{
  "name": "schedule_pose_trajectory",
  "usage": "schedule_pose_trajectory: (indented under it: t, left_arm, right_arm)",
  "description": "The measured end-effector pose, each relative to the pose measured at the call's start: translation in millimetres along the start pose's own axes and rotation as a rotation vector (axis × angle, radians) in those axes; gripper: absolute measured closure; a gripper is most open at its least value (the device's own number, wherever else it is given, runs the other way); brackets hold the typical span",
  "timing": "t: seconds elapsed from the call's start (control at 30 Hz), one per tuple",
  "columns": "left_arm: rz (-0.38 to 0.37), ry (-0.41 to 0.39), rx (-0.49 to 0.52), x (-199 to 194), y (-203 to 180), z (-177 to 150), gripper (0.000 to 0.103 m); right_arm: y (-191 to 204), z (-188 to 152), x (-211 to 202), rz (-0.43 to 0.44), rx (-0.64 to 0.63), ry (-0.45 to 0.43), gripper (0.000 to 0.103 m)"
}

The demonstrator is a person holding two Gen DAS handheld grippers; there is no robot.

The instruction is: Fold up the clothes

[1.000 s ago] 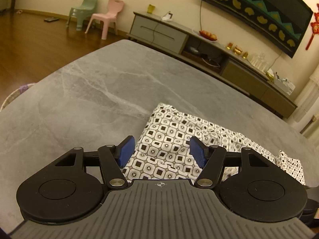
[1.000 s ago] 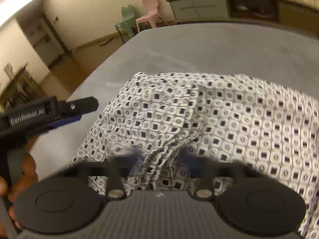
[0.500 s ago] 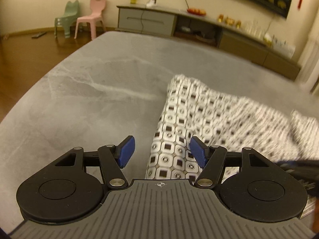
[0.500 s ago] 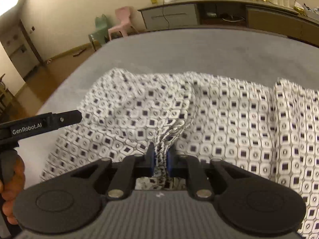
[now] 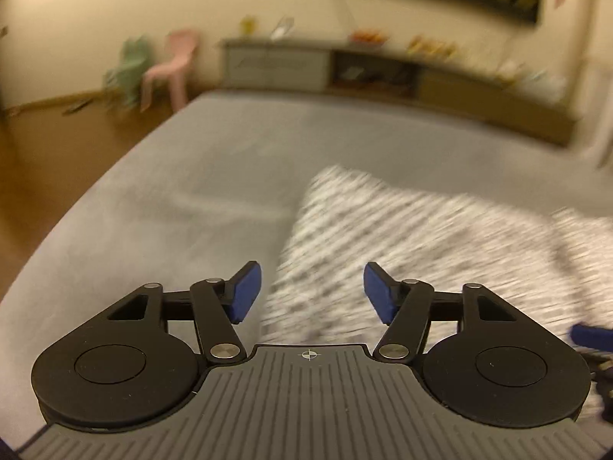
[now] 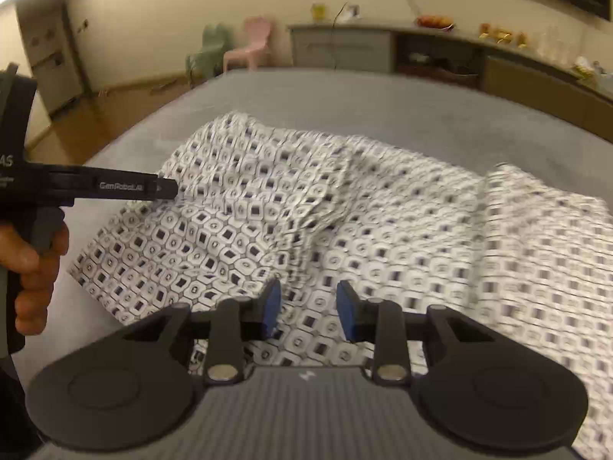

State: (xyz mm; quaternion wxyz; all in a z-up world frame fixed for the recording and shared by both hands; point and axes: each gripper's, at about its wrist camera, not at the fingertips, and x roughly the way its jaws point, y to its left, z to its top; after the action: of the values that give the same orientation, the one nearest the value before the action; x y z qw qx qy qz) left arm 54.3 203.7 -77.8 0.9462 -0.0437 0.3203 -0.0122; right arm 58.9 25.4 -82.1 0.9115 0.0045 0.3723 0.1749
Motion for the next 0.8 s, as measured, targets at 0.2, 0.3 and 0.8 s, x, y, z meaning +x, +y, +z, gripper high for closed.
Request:
schedule_pose_trajectory:
  t: [0.2,0.3,0.8]
  left_arm:
    - [-0.319,0.124,-0.054,12.4,-45.9,2.7,0.05]
    - [-0.45,0.159,0.002,21.8,-95.9,4.8,0.047]
    - [-0.465,0.235,0.112,56.0,-209.1,-9.9,0.103]
  right_arm:
    - [-19.1,-16.1,-42.3,-0.208,-0.087,-0.136,0.051]
    - [-37.2,-25.6,-50.9,-0.245,-0.076,-0.134,0.045]
    - [-96.2,-63.4,-68.3,-0.282,0.038,-0.128,0.042]
